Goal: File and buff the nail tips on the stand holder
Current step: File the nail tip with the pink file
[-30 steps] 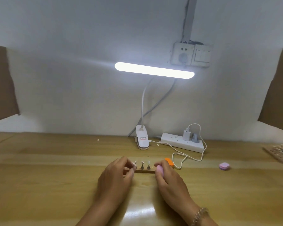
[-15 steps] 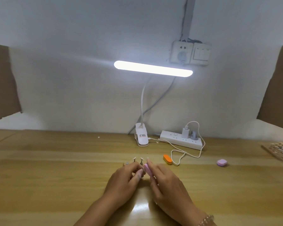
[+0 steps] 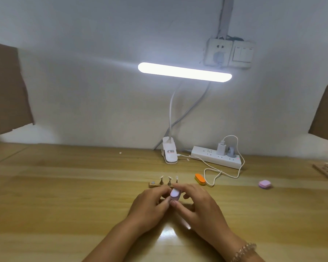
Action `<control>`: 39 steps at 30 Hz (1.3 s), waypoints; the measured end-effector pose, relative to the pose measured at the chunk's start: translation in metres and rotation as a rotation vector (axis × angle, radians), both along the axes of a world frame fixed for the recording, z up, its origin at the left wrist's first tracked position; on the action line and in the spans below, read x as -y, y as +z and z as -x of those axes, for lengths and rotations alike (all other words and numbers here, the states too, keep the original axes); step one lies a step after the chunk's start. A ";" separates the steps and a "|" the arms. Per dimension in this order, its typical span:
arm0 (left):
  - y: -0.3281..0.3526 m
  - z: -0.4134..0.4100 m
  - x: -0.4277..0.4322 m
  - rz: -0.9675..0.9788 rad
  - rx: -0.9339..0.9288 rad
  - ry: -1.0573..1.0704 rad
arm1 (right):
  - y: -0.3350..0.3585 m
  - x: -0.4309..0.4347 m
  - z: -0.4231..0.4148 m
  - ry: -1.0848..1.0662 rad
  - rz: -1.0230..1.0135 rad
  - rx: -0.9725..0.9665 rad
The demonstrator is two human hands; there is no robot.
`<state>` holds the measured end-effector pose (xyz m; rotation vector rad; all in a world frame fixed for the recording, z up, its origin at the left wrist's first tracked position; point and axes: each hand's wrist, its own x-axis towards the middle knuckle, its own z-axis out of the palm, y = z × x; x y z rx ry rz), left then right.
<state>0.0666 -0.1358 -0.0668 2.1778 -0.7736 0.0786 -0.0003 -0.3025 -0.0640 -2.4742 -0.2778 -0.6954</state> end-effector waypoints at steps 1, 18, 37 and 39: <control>0.000 0.000 0.000 -0.003 0.007 0.008 | 0.001 0.000 -0.001 -0.002 -0.021 0.002; 0.000 0.000 0.002 -0.037 0.054 0.024 | 0.002 0.006 -0.005 -0.151 -0.231 0.032; -0.003 -0.001 0.002 -0.036 0.114 0.021 | 0.003 0.000 -0.001 -0.065 -0.080 0.032; -0.003 0.000 0.002 -0.037 0.106 0.009 | 0.002 0.000 0.001 -0.070 -0.065 0.038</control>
